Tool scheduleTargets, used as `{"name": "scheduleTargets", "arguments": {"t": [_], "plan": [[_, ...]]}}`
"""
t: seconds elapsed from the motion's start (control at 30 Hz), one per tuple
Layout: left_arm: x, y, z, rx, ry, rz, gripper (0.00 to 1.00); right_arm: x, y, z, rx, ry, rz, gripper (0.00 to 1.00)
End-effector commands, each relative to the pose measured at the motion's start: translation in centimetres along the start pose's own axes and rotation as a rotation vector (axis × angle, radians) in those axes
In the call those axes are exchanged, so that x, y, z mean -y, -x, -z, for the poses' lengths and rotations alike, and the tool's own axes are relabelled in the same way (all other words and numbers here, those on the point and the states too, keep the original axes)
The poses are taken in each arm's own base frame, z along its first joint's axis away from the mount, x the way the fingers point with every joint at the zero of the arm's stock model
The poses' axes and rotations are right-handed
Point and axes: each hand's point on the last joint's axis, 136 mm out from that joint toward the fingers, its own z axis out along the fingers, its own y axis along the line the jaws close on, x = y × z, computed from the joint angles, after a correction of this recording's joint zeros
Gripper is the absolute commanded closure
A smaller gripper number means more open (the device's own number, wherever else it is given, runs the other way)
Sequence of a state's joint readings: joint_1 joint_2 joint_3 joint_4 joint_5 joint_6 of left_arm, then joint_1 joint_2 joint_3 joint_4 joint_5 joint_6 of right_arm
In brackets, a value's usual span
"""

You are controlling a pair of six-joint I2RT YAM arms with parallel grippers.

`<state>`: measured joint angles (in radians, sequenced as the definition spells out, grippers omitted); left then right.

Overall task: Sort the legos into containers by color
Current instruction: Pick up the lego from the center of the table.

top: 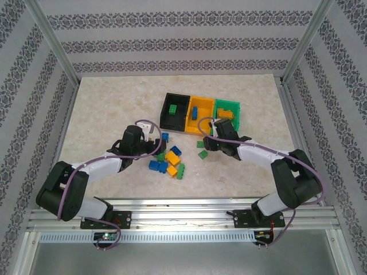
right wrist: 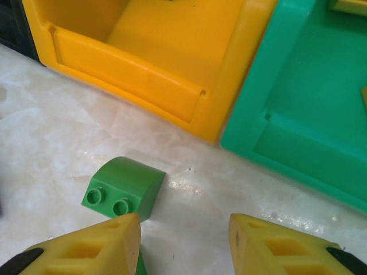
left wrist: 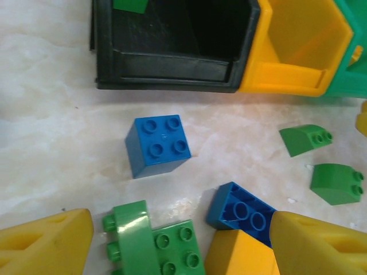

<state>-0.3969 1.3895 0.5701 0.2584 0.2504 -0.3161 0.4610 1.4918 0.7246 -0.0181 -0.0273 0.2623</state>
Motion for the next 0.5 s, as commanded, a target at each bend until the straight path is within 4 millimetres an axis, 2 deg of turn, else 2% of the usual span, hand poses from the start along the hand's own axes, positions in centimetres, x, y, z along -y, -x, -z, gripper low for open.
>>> {"name": "scheduleTargets", "arguments": {"t": [0.0,0.23,0.47], "plan": [[-2.0,0.5,0.5,-0.013,0.109,-0.036,0.22,-1.5,2.4,1.2,0.11,0.071,-0.017,0.54],[-3.7,-1.2,-0.9,-0.154,0.186,-0.044,0.3,-1.3,2.6,1.8,0.138,0.056,-0.023,0.54],[-2.8,-3.3,-3.1,-0.308,0.11,-0.009,0.42,-0.5,2.8,2.1,0.159,0.011,-0.02,0.54]]}}
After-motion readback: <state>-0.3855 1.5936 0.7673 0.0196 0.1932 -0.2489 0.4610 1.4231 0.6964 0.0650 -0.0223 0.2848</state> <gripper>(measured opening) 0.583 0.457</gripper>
